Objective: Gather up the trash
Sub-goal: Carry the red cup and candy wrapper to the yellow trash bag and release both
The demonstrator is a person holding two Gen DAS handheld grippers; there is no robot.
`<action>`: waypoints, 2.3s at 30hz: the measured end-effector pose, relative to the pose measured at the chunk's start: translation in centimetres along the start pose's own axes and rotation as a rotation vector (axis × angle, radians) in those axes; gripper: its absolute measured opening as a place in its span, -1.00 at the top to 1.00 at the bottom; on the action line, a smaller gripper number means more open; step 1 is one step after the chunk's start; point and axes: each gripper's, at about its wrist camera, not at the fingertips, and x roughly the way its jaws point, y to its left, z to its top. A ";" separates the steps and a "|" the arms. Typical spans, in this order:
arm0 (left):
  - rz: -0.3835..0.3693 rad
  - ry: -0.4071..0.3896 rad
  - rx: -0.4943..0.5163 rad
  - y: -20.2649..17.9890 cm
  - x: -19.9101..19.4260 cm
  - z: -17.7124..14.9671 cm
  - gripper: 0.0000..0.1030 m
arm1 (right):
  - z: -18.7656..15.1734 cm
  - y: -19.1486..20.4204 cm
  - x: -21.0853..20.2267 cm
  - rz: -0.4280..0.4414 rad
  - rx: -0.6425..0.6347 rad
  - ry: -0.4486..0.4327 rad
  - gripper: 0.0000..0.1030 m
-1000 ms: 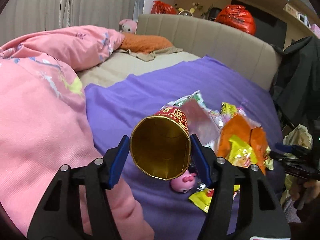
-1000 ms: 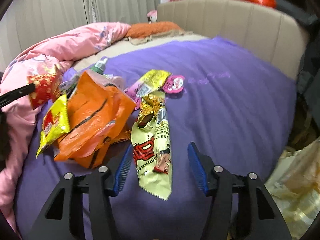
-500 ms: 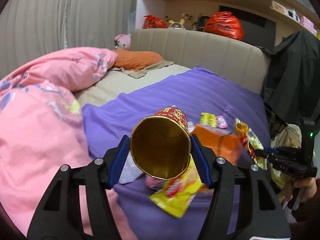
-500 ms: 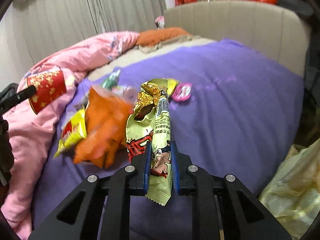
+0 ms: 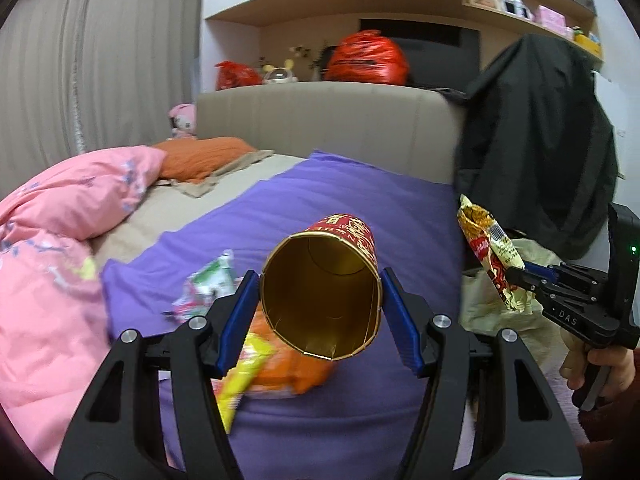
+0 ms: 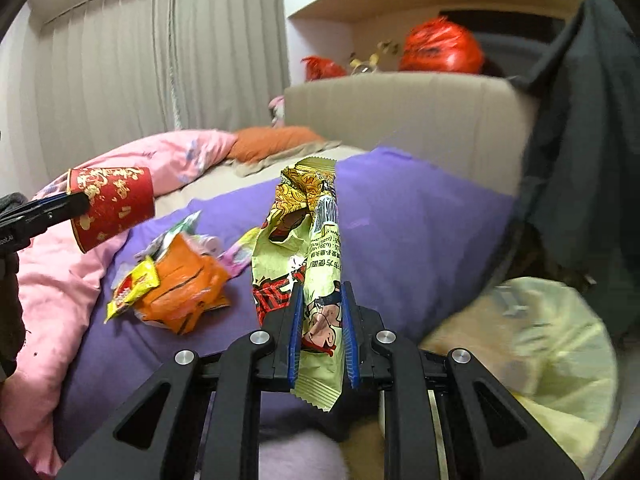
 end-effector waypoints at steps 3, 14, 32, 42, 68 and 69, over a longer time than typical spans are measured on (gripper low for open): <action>-0.050 -0.004 0.025 -3.2 0.4 0.5 -0.13 | -0.7 -2.3 -2.7 -0.038 0.011 -0.033 0.64; -0.301 0.078 0.052 -14.7 5.3 1.8 -0.13 | -3.4 -10.8 -8.8 -0.185 0.084 -0.077 0.64; -0.480 0.323 0.202 -28.6 16.1 -0.6 -0.13 | -6.4 -20.2 -10.9 -0.323 0.175 -0.039 0.64; -0.454 0.299 0.244 -28.4 19.1 -0.1 -0.05 | -6.6 -20.5 -4.6 -0.212 0.178 0.074 0.65; -0.652 0.376 0.039 -26.5 22.1 1.9 -0.40 | -6.3 -22.7 -1.3 -0.195 0.232 0.096 0.29; -0.644 0.362 0.043 -26.3 21.7 2.2 -0.46 | -6.3 -22.6 -1.3 -0.193 0.229 0.092 0.19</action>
